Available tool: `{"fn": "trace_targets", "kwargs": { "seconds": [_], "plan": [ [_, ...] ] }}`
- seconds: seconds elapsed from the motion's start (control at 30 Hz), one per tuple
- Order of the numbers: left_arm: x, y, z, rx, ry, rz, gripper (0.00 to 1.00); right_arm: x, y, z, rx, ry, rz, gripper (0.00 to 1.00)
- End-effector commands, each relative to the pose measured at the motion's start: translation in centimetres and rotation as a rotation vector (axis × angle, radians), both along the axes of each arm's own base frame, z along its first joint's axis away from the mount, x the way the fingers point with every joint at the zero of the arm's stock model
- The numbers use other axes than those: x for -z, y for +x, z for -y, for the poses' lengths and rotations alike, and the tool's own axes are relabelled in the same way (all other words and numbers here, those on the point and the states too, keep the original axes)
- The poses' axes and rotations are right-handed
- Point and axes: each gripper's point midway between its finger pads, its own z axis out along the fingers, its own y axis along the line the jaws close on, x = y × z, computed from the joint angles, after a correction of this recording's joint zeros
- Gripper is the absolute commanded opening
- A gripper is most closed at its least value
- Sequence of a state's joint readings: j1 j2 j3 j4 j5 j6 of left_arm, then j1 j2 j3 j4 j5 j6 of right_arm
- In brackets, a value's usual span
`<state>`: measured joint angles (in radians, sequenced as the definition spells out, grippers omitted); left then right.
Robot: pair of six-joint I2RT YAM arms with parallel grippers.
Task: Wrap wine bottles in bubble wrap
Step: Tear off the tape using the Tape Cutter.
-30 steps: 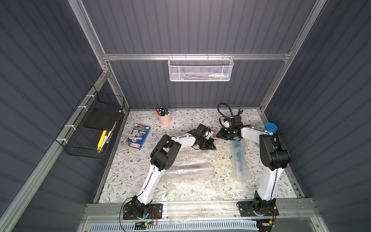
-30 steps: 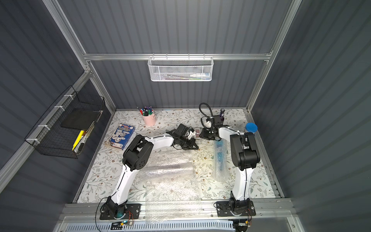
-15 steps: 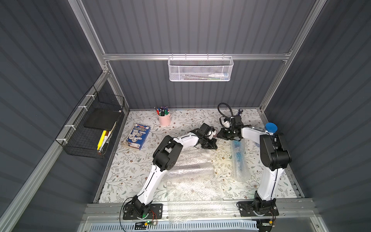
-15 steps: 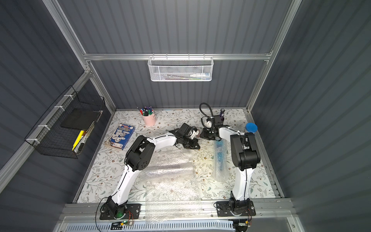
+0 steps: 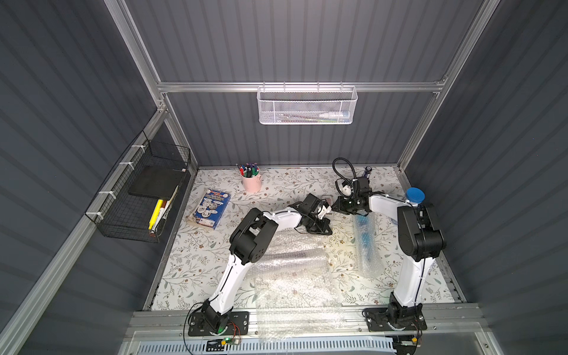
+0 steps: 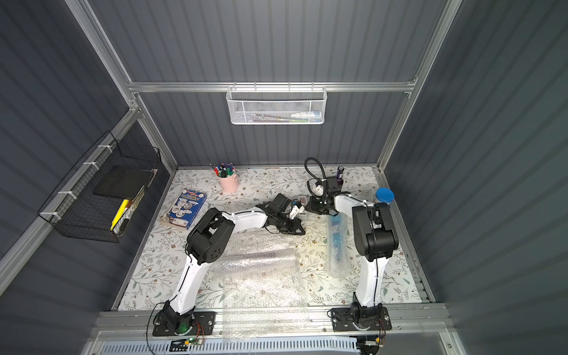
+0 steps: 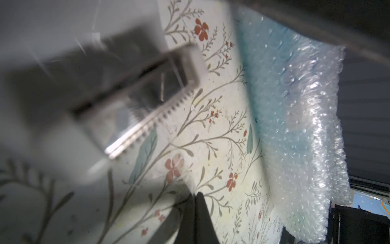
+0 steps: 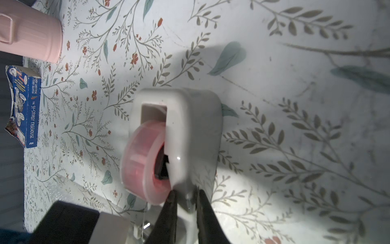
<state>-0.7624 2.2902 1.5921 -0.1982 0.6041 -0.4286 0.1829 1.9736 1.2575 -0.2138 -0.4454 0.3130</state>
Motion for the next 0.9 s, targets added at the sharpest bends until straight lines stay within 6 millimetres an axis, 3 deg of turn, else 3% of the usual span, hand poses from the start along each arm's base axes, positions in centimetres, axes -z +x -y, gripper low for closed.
{"fn": "trace_targets", "kwargs": {
  "seconds": [0.0, 0.17, 0.33, 0.6, 0.87],
  "plan": [
    [0.7, -1.1, -1.8, 0.013, 0.091, -0.049, 0.00, 1.3, -0.6, 1.2, 0.039, -0.048, -0.036, 0.21],
    [-4.4, 0.4, -0.3, 0.045, 0.030, 0.045, 0.00, -2.3, 0.1, 0.6, 0.011, -0.015, 0.042, 0.28],
    [-8.7, 0.1, -0.5, 0.053, -0.010, 0.080, 0.00, -6.2, -1.0, -0.1, -0.091, -0.001, 0.137, 0.45],
    [-12.6, -3.4, -6.4, 0.099, 0.112, 0.139, 0.00, -12.2, -6.5, -2.8, -0.371, 0.046, 0.408, 0.71],
    [-14.9, -6.1, -14.8, 0.036, 0.276, 0.154, 0.00, -13.9, -13.4, -7.3, -0.641, 0.070, 0.512, 0.80]
  ]
}}
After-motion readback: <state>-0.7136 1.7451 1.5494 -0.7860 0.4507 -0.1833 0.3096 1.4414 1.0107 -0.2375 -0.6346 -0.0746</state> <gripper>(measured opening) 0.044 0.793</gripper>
